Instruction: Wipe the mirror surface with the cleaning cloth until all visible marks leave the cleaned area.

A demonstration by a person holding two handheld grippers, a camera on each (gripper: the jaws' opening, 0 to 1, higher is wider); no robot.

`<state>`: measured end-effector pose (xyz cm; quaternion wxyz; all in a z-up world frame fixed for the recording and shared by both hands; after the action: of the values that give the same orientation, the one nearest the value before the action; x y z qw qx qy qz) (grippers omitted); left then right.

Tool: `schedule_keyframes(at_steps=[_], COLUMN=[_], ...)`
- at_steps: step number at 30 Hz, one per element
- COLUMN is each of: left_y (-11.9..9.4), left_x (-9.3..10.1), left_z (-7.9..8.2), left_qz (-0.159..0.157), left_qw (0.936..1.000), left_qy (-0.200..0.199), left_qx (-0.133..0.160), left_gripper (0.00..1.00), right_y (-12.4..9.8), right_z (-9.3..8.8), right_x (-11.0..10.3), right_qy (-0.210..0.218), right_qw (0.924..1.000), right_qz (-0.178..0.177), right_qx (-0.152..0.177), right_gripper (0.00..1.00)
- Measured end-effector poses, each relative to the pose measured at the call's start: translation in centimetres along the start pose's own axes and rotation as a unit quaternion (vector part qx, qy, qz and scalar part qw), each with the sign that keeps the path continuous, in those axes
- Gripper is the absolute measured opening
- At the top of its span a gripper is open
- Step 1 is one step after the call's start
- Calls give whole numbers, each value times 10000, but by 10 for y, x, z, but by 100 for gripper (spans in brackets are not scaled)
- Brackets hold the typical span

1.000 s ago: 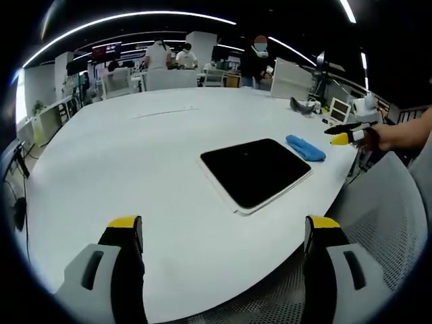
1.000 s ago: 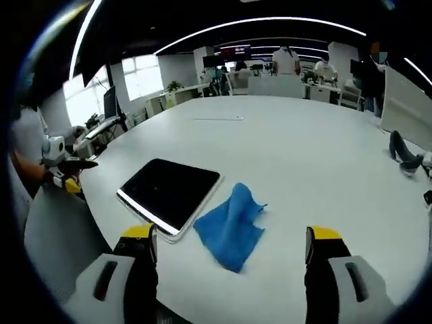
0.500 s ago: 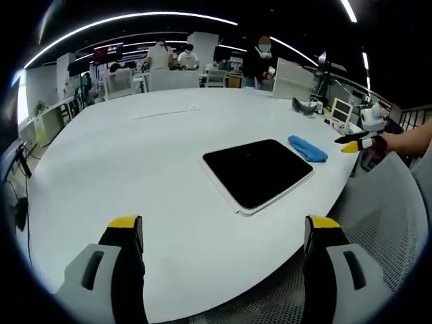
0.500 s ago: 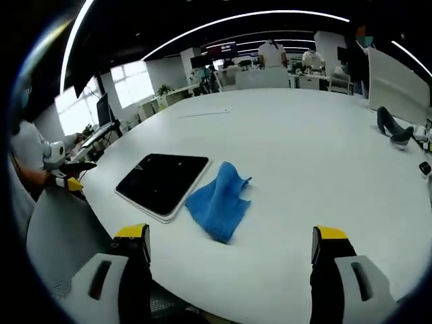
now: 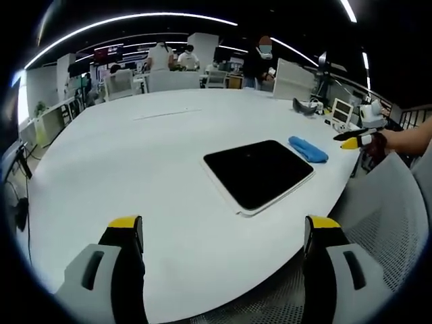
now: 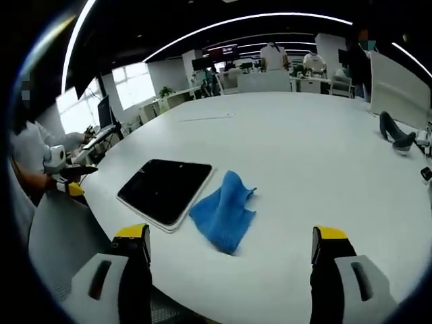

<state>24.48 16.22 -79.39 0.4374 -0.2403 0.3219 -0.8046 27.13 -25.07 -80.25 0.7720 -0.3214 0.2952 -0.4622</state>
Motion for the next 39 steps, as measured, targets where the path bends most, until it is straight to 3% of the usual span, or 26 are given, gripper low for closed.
schedule_keyframes(at_steps=[6,9,15,33,39], left_y=[1,1,1,0,0], left_x=[0,1,0,2,1], left_z=[-1,-1,-2,-2,-2], left_qz=[-4,-22,-13,-108,-67], left_qw=[10000,10000,10000,9999,10000], left_qy=[9,35,2,-22,-33], left_qx=[-44,-50,-43,2,11], left_gripper=[98,98,99,99,99], right_y=[0,-1,0,-5,-6], right_z=[-3,-6,-10,-10,-19], right_x=[-4,-6,-4,3,7], right_qy=[-78,-16,128,136,206], right_qw=[10000,9999,9998,9996,9991], right_qz=[-13,125,14,-185,-231], right_qx=[-23,-65,-164,-168,-273], right_gripper=[98,88,98,98,98])
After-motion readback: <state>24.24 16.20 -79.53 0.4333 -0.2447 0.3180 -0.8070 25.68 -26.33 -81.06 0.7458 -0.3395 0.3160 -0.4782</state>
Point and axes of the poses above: the point that each gripper's makers call its tool centre point, and the gripper's own axes: y roughly forward along the fingers, x roughly to its right, z roughly out of its top, the point moved 3 cm from there along -y, roughly backward along the fingers, and after that the axes turned 15 degrees about -x, right-handed, at the moved point
